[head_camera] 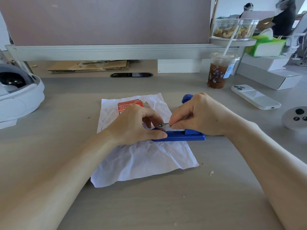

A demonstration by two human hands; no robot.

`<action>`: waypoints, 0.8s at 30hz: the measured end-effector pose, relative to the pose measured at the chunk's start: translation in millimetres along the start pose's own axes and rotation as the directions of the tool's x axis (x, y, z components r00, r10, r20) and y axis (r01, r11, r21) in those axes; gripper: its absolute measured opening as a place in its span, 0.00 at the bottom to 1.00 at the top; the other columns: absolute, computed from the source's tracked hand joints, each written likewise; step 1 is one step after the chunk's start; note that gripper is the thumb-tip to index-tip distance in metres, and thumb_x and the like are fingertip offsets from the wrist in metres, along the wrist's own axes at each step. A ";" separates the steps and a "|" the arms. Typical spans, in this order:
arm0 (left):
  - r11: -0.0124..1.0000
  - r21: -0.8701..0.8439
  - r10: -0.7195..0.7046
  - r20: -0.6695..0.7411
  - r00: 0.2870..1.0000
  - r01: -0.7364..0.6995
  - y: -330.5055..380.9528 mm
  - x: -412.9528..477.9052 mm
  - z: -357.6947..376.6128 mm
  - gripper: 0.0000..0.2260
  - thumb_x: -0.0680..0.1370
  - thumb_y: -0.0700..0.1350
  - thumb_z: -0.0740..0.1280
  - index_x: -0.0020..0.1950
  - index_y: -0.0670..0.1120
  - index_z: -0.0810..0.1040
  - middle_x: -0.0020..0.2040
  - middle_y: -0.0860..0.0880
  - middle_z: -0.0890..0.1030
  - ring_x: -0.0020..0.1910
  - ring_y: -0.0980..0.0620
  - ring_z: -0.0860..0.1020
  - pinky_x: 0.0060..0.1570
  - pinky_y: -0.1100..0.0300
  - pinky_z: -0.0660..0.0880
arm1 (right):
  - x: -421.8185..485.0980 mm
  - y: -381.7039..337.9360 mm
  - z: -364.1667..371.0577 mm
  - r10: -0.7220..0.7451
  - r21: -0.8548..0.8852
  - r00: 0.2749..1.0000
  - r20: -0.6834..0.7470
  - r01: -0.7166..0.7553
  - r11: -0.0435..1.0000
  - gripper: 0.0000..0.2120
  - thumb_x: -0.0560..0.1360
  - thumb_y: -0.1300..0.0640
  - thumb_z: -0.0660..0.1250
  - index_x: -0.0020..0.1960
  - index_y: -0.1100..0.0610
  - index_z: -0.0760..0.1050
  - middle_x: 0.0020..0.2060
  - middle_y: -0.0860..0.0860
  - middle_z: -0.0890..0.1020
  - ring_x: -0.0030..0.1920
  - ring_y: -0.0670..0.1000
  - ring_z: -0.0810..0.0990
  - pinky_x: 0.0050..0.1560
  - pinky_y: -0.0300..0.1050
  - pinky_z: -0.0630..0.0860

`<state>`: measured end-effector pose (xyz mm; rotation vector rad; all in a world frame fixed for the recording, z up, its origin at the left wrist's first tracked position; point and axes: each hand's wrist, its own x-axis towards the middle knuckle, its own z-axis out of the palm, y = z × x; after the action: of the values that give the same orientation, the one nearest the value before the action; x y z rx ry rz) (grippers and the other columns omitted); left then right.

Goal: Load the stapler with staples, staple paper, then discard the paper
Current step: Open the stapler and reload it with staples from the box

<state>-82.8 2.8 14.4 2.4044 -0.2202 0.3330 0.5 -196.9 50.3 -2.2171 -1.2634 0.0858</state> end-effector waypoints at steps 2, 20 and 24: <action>1.000 -0.005 -0.008 0.003 1.000 0.008 -1.7 -0.4 -0.2 0.15 0.67 0.51 0.79 0.50 0.48 0.85 0.42 0.54 0.83 0.42 0.56 0.80 0.44 0.58 0.78 | 0.7 0.9 2.1 0.005 -0.009 1.000 0.025 -0.005 1.000 0.04 0.70 0.57 0.74 0.44 0.51 0.87 0.41 0.44 0.87 0.42 0.43 0.84 0.51 0.39 0.77; 0.991 0.131 -0.020 0.090 0.996 0.008 -10.8 2.2 -3.0 0.16 0.66 0.59 0.78 0.47 0.52 0.84 0.41 0.54 0.78 0.42 0.56 0.75 0.40 0.62 0.73 | -1.5 4.3 -9.9 0.025 -0.004 0.997 0.071 -0.025 1.000 0.08 0.69 0.49 0.74 0.48 0.45 0.84 0.43 0.41 0.84 0.46 0.40 0.81 0.50 0.37 0.78; 0.993 0.115 -0.009 0.111 0.994 -0.004 -9.8 1.3 -2.1 0.16 0.67 0.58 0.77 0.48 0.50 0.84 0.40 0.56 0.77 0.40 0.57 0.75 0.37 0.66 0.72 | -14.5 15.2 -19.6 0.157 0.016 0.987 0.019 -0.157 0.987 0.09 0.67 0.45 0.74 0.46 0.45 0.84 0.39 0.42 0.85 0.43 0.42 0.83 0.50 0.43 0.80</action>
<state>-79.5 11.4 10.3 2.5402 -0.2545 0.2161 10.7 -223.2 55.6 -2.3020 -1.0911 0.1769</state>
